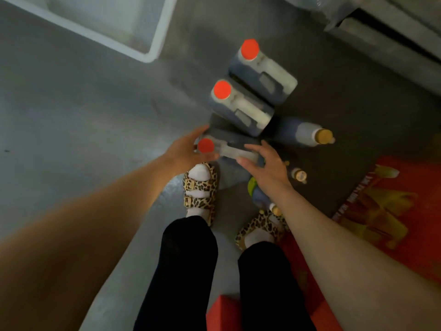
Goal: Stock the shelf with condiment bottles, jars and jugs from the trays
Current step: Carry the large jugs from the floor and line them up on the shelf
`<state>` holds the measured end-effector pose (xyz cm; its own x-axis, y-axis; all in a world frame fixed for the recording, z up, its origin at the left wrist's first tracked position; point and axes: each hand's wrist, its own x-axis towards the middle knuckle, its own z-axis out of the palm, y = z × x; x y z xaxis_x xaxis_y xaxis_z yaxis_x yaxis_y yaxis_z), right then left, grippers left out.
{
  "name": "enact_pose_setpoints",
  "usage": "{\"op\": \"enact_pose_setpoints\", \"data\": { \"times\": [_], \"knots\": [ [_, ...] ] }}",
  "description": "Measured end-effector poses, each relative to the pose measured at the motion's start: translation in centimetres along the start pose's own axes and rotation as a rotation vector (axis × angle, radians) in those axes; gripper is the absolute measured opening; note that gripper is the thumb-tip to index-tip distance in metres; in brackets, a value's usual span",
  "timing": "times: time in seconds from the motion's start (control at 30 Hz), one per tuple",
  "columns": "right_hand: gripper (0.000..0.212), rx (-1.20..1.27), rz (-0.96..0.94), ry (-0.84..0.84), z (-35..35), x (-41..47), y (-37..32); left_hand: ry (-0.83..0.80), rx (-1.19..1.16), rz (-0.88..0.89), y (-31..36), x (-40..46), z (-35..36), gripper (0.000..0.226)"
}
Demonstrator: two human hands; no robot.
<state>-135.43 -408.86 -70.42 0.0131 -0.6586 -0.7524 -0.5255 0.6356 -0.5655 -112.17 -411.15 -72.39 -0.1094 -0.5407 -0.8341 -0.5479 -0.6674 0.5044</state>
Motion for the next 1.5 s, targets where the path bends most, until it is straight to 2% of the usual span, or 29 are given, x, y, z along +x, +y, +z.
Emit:
{"op": "enact_pose_setpoints", "data": {
  "times": [0.23,0.57,0.67,0.8,0.87,0.97,1.1,1.23,1.3,1.5],
  "knots": [
    [0.038,0.090,-0.036,0.055,1.7,1.1,1.6,-0.066,-0.014,0.044,-0.8,2.1,0.4,0.111],
    [0.032,0.039,-0.062,0.087,1.8,1.5,1.1,-0.031,0.116,0.080,-0.5,3.0,-0.3,0.101],
    [0.027,-0.021,-0.055,0.090,1.6,1.6,0.3,-0.070,0.153,0.099,-0.1,3.6,-1.3,0.102],
    [0.032,-0.096,-0.057,0.106,1.3,0.8,-1.7,-0.152,0.173,0.070,1.8,3.2,-3.1,0.109],
    [0.033,-0.134,-0.044,0.101,0.6,-0.5,-2.8,-0.185,0.172,0.078,3.1,2.1,-4.0,0.109],
    [0.034,-0.176,-0.039,0.107,-1.0,-3.1,-4.8,-0.196,0.163,0.084,5.0,-0.3,-4.7,0.089],
    [0.034,-0.207,-0.041,0.099,-3.9,-6.8,-8.6,-0.172,0.142,0.131,8.4,-4.6,-5.7,0.084],
    [0.039,-0.236,-0.025,0.092,-7.7,-10.7,-13.3,-0.155,0.139,0.183,12.9,-9.1,-7.1,0.097],
    [0.034,-0.235,-0.049,0.109,-9.8,-12.8,-15.8,-0.147,0.136,0.209,15.8,-11.6,-8.1,0.104],
    [0.031,-0.215,-0.086,0.259,-16.2,-19.4,-22.8,-0.119,0.177,0.308,25.4,-18.7,-10.9,0.099]
  ]
}}
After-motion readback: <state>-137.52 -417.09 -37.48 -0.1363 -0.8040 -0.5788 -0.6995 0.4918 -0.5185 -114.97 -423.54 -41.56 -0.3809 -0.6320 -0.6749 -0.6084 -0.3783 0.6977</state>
